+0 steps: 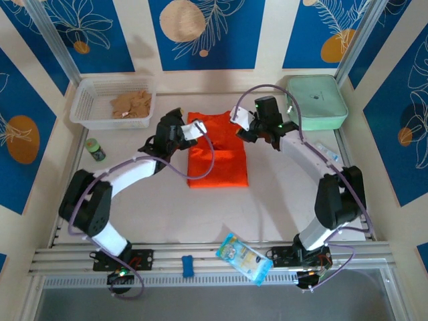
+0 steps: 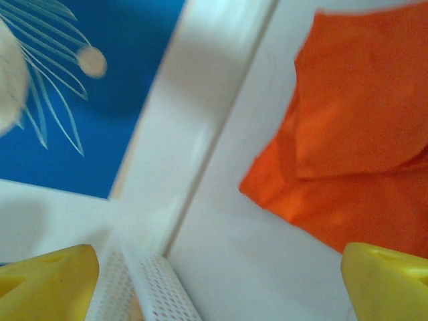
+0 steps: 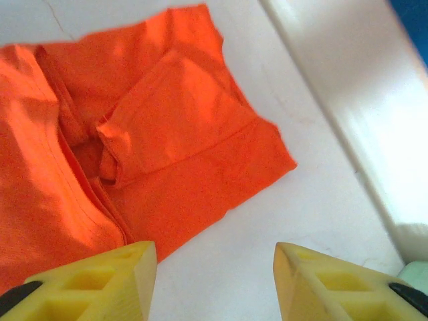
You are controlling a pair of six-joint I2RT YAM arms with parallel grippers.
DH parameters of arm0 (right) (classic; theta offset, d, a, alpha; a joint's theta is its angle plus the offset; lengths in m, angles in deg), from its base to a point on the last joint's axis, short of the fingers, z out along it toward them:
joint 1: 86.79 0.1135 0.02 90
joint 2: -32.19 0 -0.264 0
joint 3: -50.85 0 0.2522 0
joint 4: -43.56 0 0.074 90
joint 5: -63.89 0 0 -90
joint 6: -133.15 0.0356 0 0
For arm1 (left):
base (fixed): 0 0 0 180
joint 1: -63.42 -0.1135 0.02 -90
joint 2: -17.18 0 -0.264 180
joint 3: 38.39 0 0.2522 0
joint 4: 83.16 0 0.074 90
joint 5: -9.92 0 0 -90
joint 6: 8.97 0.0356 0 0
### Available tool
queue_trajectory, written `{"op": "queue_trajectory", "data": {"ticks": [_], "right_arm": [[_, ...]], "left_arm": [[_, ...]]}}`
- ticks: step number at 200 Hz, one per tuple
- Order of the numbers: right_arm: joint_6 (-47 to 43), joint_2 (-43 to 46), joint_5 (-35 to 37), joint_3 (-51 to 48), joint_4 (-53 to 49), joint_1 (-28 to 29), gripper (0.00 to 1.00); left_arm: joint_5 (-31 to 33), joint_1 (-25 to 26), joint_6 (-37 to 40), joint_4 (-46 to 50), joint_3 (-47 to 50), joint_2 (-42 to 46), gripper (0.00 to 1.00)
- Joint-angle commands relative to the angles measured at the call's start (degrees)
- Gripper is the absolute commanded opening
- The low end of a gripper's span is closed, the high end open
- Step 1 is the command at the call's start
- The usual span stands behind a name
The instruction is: Fold and stack the t-shirts
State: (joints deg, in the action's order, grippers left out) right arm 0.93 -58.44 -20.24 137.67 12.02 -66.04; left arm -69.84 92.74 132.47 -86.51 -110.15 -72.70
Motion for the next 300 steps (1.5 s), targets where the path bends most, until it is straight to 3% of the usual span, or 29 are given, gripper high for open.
{"op": "queue_trajectory", "data": {"ticks": [1,37,57,82,130,165,300], "right_arm": [[-5.0,5.8,-8.6,-3.8,-2.0,-0.2,0.52],[-17.7,15.6,-17.0,-8.1,-11.5,0.8,0.58],[-25.3,17.5,-18.9,-6.5,-23.1,1.5,0.63],[-34.8,16.8,-9.6,-7.9,-31.3,5.3,0.65],[-39.6,7.2,4.6,-9.8,-33.3,10.3,0.67],[-41.5,1.3,5.5,-11.7,-27.7,10.6,0.67],[-38.7,-11.9,4.8,-9.2,-24.1,10.4,0.56]], "left_arm": [[-10.1,-1.1,2.7,2.2,2.7,6.2,0.96],[-24.2,-1.3,16.6,16.9,5.8,16.7,1.00],[-28.4,-1.2,22.1,29.0,3.9,19.8,0.94],[-31.2,-0.9,23.8,41.0,0.5,21.6,0.84],[-30.0,2.2,26.7,49.1,-0.4,18.3,0.91],[-25.8,6.1,29.1,49.1,2.5,14.0,0.91],[-25.7,7.2,28.5,44.7,6.0,8.9,0.91]]}}
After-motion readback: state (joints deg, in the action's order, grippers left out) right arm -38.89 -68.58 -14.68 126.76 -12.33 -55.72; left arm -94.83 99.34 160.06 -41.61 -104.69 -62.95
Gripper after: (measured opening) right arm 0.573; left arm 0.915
